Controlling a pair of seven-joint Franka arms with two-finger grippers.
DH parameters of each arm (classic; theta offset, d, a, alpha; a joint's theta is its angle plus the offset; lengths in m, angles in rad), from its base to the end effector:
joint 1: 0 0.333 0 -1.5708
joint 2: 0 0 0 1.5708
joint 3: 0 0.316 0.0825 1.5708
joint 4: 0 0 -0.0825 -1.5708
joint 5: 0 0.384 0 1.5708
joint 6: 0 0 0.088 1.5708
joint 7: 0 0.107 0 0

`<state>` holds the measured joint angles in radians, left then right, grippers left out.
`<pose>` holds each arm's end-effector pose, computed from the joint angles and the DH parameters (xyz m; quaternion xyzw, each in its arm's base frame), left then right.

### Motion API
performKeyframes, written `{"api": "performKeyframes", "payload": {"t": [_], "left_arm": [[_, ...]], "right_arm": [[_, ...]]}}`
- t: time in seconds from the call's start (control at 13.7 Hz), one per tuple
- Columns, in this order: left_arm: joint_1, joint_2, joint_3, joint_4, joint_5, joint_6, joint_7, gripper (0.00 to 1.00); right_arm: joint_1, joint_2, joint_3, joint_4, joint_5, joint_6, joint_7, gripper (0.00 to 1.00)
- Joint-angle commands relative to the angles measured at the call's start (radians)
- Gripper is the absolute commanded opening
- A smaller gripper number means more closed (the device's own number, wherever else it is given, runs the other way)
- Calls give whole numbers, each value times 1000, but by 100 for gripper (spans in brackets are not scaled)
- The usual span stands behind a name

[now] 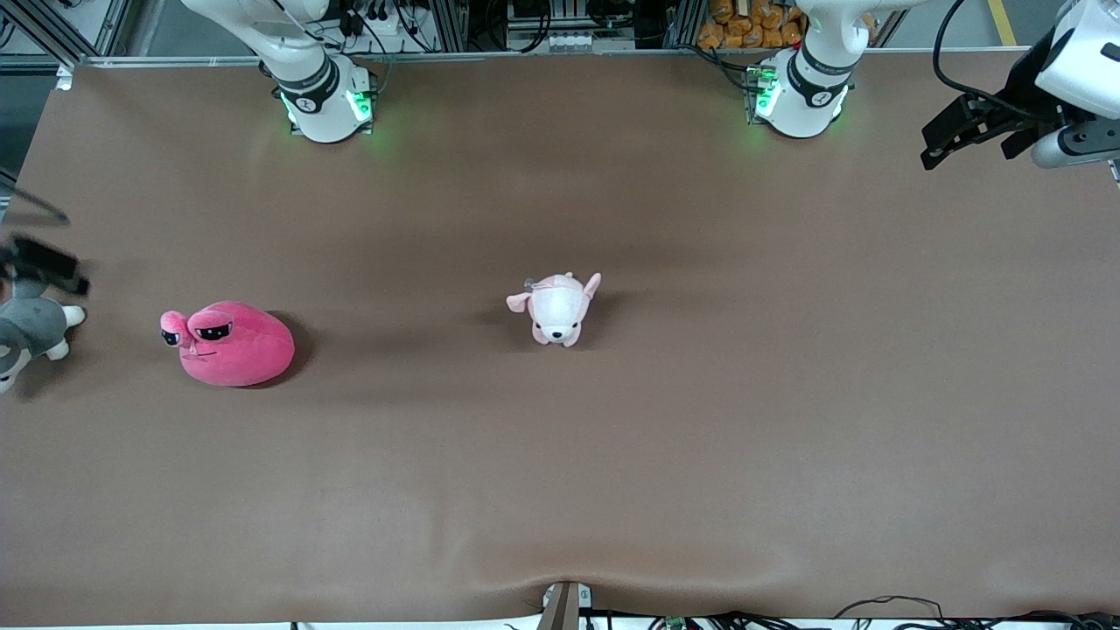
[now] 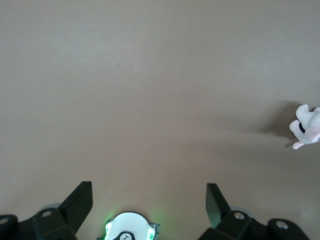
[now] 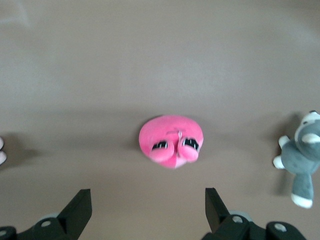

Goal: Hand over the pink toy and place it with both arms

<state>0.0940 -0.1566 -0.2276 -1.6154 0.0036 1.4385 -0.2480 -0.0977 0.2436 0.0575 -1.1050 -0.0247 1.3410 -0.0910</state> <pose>0.4860 -0.0756 0.6720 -0.9980 -0.0589 0.0083 0.0213 0.5988 -0.0330 0.6774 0.9997 0.0218 -0.0040 0.0048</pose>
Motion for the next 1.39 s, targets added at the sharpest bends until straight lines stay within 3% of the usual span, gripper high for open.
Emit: {"api": "performKeyframes", "payload": {"t": [0.0, 0.15, 0.22, 0.44, 0.66, 1.03, 1.32], "left_arm": [[-2, -37, 4, -52, -8, 14, 23, 100], [1, -32, -6, -49, -5, 14, 19, 100], [7, -26, -7, -49, -4, 14, 18, 100], [10, -24, -6, -55, -2, 14, 18, 100], [12, -29, -1, -54, -2, 14, 18, 100], [15, -21, 2, -46, 28, 16, 16, 100], [15, -20, 2, -44, 33, 16, 18, 100]], "right_arm": [[1, -229, 8, -284, 0, 70, -18, 100], [0, -398, 10, -545, -8, 217, -30, 100], [-2, -415, 9, -561, -9, 196, -27, 100], [21, -411, 18, -533, -21, 155, -29, 100], [67, -386, 22, -492, -115, 148, -30, 100], [56, -340, 18, -429, -107, 150, -24, 100], [21, -302, 16, -368, -31, 121, -24, 100]]}}
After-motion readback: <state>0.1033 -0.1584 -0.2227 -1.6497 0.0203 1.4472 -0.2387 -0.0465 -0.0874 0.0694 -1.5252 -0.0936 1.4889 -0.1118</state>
